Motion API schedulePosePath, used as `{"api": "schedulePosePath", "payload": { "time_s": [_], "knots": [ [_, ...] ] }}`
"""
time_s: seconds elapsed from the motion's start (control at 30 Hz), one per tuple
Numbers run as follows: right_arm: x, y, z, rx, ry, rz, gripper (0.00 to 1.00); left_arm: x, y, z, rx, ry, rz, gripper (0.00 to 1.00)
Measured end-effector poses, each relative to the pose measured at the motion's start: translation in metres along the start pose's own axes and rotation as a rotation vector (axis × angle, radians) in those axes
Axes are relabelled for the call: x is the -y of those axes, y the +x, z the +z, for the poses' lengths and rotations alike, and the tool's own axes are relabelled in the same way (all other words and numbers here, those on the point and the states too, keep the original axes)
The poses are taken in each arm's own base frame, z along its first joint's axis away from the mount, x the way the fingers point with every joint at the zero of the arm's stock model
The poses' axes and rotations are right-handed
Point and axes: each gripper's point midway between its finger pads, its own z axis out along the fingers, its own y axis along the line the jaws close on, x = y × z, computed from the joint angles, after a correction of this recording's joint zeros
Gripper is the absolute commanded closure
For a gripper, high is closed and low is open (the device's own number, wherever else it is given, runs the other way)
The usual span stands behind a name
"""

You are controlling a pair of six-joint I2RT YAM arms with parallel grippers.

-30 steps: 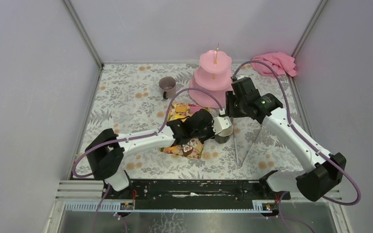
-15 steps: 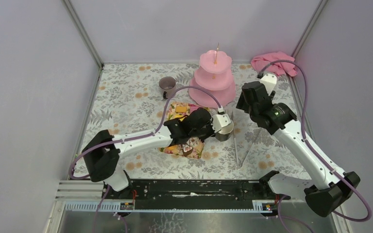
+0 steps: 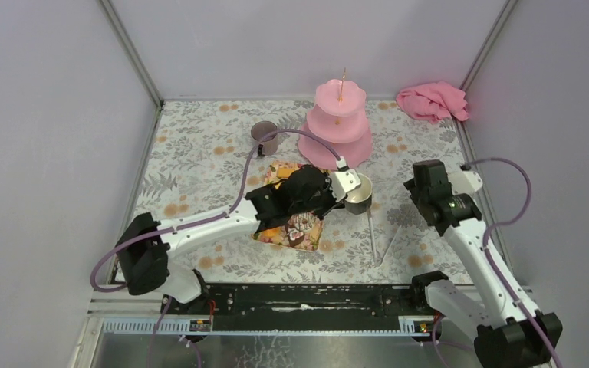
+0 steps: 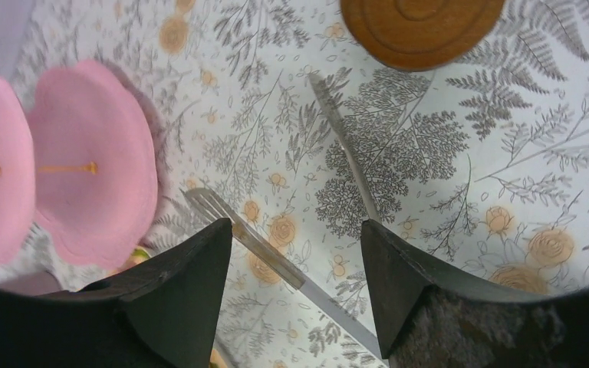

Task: Serve the afternoon tea
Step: Pick up the cup at the center of the board, then move the coaster to the center of the board.

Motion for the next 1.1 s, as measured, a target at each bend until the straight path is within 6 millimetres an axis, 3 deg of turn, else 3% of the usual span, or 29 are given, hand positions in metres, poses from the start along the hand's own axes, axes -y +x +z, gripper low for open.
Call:
{"api": "schedulePosePath", "payload": {
  "time_s": [0.17,0.4,0.5,0.67,0.83,1.0,1.1],
  "knots": [
    [0.023,-0.002,0.005,0.011,0.008,0.219,0.28,-0.001,-0.018,-0.012,0.063,-0.006,-0.012,1.00],
    [0.054,0.026,0.027,-0.036,0.090,0.407,0.28,0.001,-0.030,-0.017,0.114,0.002,-0.029,1.00],
    [0.057,0.025,0.031,-0.025,0.107,0.450,0.28,0.002,-0.030,-0.017,0.114,0.009,-0.028,1.00],
    [0.055,0.001,0.042,0.024,0.148,0.505,0.29,0.002,-0.031,-0.018,0.115,0.009,-0.019,1.00],
    [0.063,-0.040,0.063,0.093,0.216,0.561,0.33,0.001,-0.031,-0.020,0.115,0.008,-0.009,1.00],
    [0.093,-0.075,0.090,0.133,0.319,0.629,0.34,0.000,-0.037,-0.025,0.133,0.005,-0.003,1.00],
    [0.109,-0.082,0.105,0.127,0.372,0.646,0.34,0.000,-0.042,-0.030,0.150,0.003,-0.002,1.00]
  ]
}}
